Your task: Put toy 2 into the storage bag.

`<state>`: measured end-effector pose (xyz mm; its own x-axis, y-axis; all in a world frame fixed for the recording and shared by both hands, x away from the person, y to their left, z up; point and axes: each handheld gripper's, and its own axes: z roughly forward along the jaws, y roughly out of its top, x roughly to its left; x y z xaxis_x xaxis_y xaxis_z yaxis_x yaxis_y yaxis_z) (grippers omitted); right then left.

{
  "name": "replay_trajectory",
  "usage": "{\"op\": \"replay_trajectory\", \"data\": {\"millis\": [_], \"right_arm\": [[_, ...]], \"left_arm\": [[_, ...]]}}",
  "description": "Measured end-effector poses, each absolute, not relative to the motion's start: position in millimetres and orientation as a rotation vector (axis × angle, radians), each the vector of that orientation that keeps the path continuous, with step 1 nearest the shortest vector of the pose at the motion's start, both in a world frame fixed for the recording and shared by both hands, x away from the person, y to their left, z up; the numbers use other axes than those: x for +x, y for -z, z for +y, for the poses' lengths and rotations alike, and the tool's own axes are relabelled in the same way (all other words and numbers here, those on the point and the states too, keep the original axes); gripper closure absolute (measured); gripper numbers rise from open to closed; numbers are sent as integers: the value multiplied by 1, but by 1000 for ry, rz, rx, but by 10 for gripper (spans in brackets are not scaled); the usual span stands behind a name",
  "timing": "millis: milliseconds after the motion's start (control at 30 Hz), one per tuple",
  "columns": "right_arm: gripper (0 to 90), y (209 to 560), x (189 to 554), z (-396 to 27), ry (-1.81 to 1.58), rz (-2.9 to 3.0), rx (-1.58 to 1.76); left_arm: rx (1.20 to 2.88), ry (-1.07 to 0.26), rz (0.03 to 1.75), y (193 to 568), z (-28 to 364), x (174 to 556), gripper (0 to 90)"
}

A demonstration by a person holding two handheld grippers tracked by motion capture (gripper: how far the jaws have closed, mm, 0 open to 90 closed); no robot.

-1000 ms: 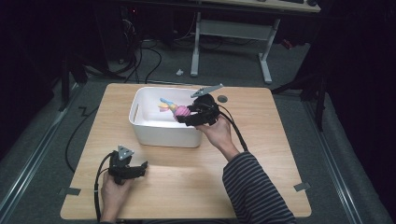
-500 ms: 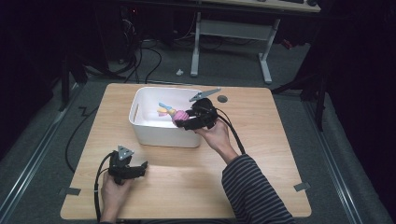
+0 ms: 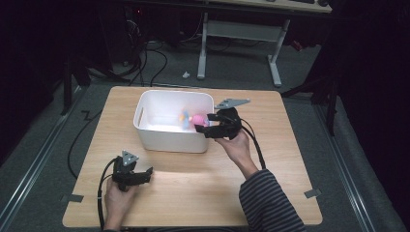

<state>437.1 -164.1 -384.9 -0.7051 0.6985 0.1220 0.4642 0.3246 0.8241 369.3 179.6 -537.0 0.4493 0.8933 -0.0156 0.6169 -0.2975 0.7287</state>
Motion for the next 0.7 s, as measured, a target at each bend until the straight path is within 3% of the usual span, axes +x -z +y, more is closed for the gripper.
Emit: {"op": "replay_trajectory", "data": {"millis": [367, 700], "right_arm": [[356, 399, 408, -240, -1347, 2176, 1210], [363, 409, 386, -274, -1278, 2088, 1265]], "left_arm": [[2031, -524, 1259, 537, 180, 369, 154], [2032, -524, 1258, 537, 180, 369, 154]]}}
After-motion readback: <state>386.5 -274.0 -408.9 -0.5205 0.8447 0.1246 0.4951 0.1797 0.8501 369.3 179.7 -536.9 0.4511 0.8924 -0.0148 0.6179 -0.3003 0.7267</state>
